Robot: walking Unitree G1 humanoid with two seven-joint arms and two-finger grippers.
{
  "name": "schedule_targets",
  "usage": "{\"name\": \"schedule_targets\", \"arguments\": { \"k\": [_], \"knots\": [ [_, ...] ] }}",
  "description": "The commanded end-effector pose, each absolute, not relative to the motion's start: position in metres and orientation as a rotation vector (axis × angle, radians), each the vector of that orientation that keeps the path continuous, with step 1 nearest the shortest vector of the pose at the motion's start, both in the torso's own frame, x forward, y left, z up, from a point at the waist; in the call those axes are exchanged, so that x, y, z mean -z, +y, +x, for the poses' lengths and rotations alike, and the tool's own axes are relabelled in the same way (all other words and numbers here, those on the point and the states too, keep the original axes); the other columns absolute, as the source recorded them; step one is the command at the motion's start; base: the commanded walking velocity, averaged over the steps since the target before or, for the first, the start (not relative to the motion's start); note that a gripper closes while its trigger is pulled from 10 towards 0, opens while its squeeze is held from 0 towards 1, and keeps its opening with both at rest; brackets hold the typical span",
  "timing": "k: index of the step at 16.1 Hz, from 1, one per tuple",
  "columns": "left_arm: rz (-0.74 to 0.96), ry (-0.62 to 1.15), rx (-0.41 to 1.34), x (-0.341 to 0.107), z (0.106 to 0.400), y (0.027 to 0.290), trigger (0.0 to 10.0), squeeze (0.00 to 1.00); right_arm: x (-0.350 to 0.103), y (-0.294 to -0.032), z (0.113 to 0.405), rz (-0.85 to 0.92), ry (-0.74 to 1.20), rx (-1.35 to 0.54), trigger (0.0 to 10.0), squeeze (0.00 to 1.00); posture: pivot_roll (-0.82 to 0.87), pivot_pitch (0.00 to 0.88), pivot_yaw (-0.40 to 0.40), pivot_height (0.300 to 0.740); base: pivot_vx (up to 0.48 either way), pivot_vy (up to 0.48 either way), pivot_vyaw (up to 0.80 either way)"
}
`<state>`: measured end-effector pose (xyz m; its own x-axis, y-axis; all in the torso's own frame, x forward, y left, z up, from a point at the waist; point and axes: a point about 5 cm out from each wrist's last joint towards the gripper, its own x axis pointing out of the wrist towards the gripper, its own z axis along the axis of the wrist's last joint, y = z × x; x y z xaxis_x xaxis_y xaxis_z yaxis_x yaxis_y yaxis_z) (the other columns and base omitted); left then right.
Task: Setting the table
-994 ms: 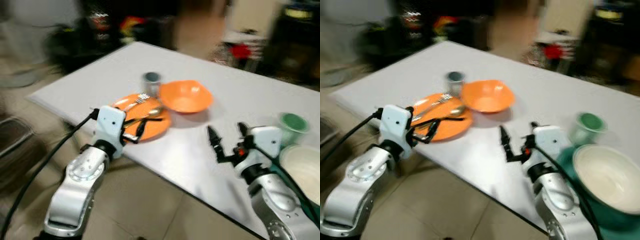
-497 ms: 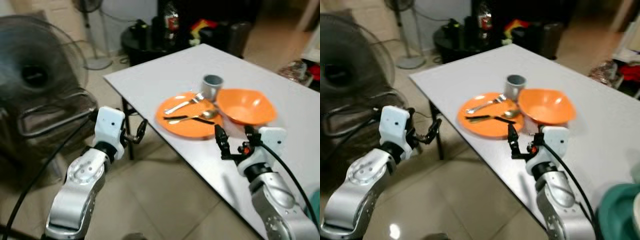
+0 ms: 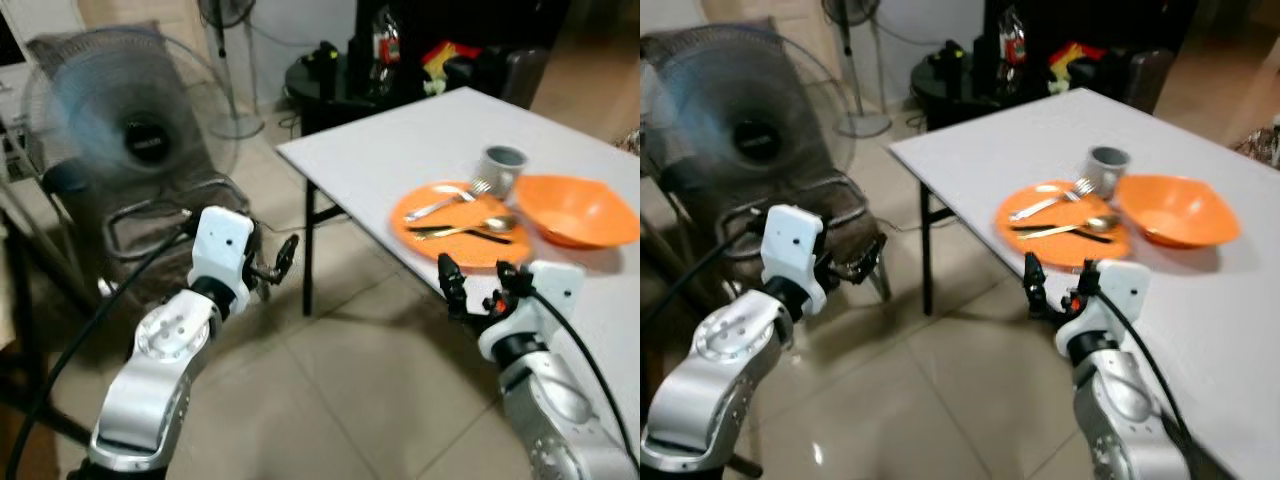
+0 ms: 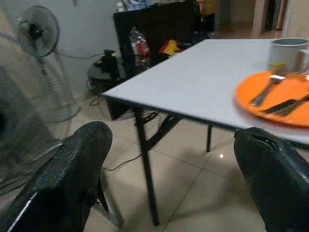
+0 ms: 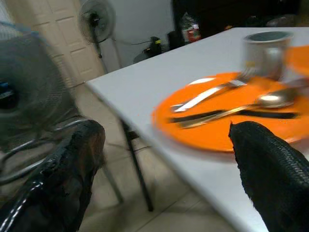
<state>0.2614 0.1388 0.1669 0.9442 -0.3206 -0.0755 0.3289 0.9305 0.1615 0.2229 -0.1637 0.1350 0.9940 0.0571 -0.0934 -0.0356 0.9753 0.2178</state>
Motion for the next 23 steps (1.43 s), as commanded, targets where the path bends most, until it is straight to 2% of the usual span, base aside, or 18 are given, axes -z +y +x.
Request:
{"name": "schedule_targets", "arguments": {
  "k": [1,19,23],
  "knots": [
    [0.175,0.048,0.327,-0.169,0.263,0.141,10.0,0.0,-0.138,-0.162,0.223,0.217,0.094,-0.053,10.0,0.0,0.02,0.0,0.008,0.74,0.0,0.337,0.0],
    [0.168,0.05,0.317,-0.17,0.263,0.141,10.0,0.0,-0.137,-0.153,0.232,0.163,0.108,-0.132,10.0,0.0,0.04,0.0,-0.014,0.74,0.0,0.336,0.0],
    [0.171,0.046,0.312,-0.172,0.264,0.142,10.0,0.0,-0.138,-0.151,0.236,0.162,0.106,-0.155,10.0,0.0,0.05,0.0,-0.018,0.74,0.0,0.334,0.8]
  ]
}}
